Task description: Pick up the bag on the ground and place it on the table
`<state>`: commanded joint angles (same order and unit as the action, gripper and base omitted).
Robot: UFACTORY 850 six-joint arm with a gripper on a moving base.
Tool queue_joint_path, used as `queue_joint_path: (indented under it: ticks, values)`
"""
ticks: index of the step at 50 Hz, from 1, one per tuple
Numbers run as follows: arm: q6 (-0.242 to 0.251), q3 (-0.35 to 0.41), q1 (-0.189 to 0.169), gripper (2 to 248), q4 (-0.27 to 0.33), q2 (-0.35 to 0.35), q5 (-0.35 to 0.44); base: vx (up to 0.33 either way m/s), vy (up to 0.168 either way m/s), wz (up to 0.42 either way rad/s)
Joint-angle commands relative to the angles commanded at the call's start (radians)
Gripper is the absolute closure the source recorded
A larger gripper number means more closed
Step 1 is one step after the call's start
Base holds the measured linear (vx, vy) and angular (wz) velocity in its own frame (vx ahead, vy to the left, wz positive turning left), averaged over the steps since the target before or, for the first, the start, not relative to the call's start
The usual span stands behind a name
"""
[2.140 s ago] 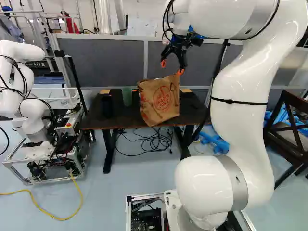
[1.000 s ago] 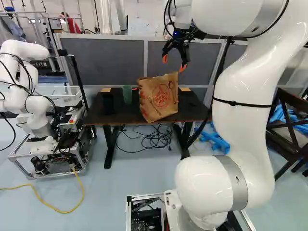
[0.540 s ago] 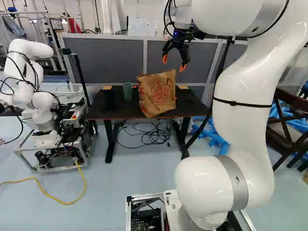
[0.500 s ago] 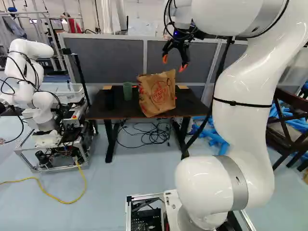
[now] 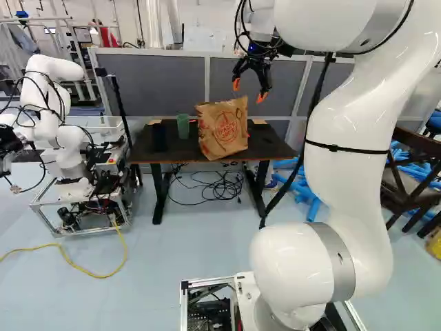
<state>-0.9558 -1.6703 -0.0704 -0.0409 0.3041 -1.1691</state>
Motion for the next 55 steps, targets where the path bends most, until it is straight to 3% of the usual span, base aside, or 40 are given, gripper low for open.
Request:
queue_joint_path:
  ticks: [20,55]
  values:
    - [0.0,0.0,0.0,3,0.0,0.0,0.0,-0.135,-0.003,0.007]
    - [0.007,0.011,0.0,3,0.0,-0.004,0.014,0.001,0.0,-0.001]
